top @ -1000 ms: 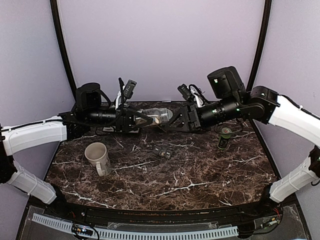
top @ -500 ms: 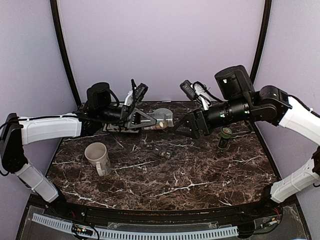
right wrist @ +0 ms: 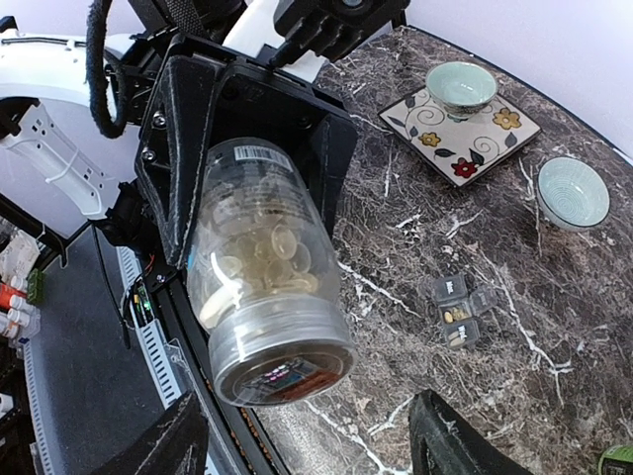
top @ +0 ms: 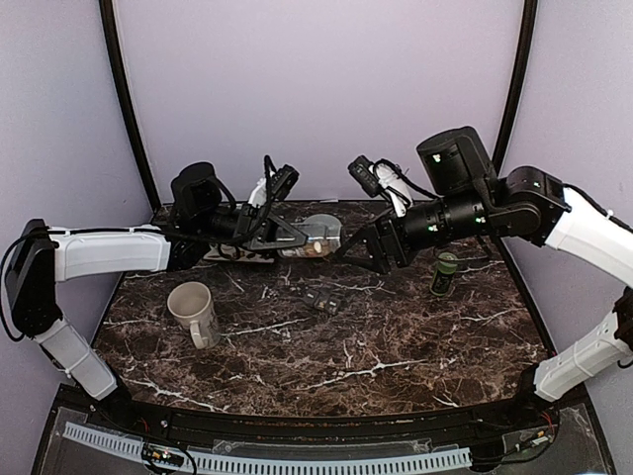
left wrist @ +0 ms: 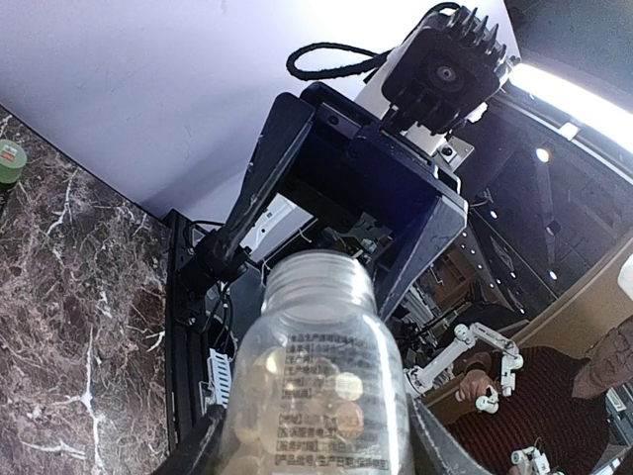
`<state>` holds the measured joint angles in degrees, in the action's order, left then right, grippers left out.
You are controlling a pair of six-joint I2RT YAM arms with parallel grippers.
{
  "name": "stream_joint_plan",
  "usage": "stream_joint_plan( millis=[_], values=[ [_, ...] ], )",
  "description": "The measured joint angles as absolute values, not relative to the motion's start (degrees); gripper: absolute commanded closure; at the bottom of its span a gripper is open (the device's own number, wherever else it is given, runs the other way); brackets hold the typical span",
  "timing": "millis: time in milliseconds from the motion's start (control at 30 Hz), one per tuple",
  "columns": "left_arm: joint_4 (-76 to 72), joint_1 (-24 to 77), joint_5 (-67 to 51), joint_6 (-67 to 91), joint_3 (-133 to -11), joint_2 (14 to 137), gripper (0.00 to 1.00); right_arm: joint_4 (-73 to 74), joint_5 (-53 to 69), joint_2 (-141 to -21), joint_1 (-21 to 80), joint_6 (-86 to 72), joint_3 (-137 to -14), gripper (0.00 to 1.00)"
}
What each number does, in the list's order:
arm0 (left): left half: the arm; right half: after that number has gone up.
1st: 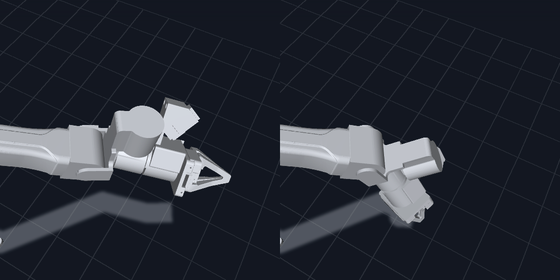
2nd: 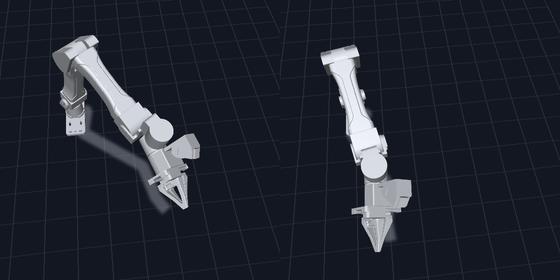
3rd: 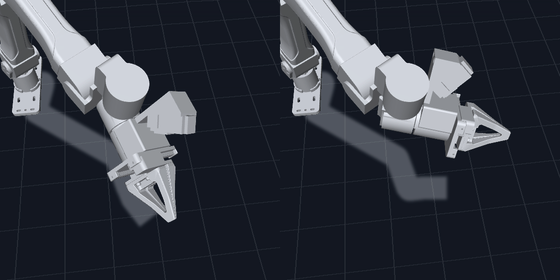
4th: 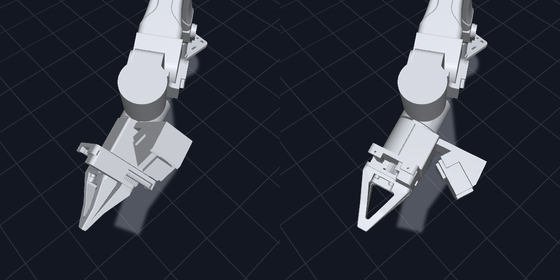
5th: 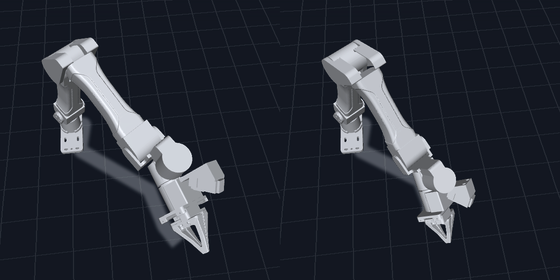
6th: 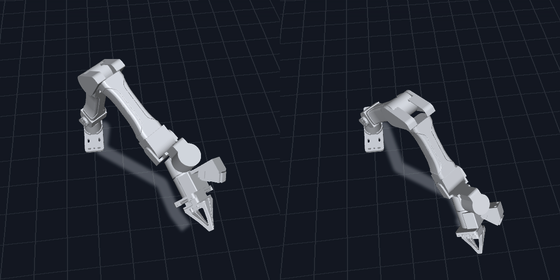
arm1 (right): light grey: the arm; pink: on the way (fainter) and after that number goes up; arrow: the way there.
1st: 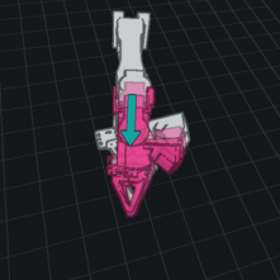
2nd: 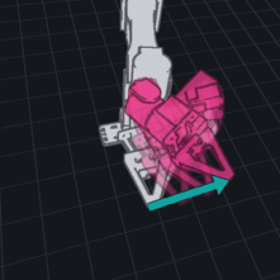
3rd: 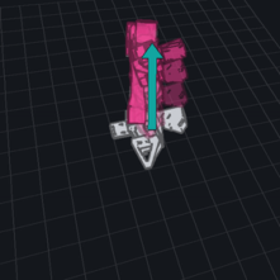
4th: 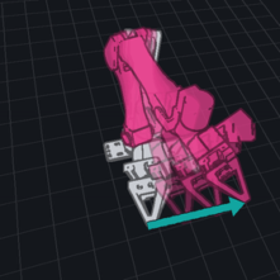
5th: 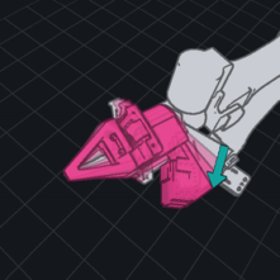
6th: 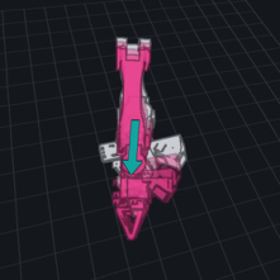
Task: Sort the pills into containers
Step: Screw the lid of the pill bottle onto the pill bottle.
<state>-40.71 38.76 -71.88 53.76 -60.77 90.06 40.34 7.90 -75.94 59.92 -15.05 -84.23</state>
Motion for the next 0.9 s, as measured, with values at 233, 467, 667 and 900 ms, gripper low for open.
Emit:
stream_joint_plan(
  millis=[233,467,667,900],
  values=[
    [-43.07,38.76,-73.47,56.42,-60.77,90.39,1.00,39.97,8.56,-76.93,60.16,-14.17,-84.97,0.32],
    [-44.58,38.76,-74.46,57.87,-60.77,90.98,1.00,39.05,9.43,-77.60,60.45,-13.72,-85.49,0.36],
    [-45.06,38.76,-74.74,58.33,-60.77,91.13,1.00,38.59,10.13,-78.06,60.51,-13.41,-86.37,0.47],
    [-45.36,38.76,-75.24,58.74,-60.77,91.15,1.00,37.69,11.57,-79.22,60.58,-13.39,-86.98,0.72]
  ],
)
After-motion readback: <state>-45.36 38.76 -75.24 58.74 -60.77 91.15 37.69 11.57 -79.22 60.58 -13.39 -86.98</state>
